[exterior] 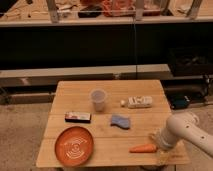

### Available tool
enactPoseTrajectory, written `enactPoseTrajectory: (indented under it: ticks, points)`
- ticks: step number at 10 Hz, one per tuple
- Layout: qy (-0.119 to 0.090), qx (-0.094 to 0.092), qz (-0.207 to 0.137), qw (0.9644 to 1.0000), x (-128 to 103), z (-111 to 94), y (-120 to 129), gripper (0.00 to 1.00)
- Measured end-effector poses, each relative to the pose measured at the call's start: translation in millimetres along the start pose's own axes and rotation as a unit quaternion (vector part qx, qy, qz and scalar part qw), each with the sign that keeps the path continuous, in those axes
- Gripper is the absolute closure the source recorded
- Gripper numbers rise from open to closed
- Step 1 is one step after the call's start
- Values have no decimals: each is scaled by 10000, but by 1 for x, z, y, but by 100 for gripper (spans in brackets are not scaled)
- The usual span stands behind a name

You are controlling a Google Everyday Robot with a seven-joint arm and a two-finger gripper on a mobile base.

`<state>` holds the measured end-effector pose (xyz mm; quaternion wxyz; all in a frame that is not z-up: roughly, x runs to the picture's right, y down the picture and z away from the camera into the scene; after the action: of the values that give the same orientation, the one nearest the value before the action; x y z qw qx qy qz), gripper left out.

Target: Place the pepper on the white sponge

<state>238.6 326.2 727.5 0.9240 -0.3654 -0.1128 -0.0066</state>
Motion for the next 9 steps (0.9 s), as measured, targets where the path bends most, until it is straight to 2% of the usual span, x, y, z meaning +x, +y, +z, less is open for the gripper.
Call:
enactPoseTrajectory:
  ticks: [2,4,6,9]
  points:
    - [212,204,-226,9993,-52,-26,21,20]
    - [429,359,-376,9977,-94,-43,38,20]
    - [546,504,-421,9963,-107,-44,36,20]
    - [594,738,-392,9947,-99,-45,20,20]
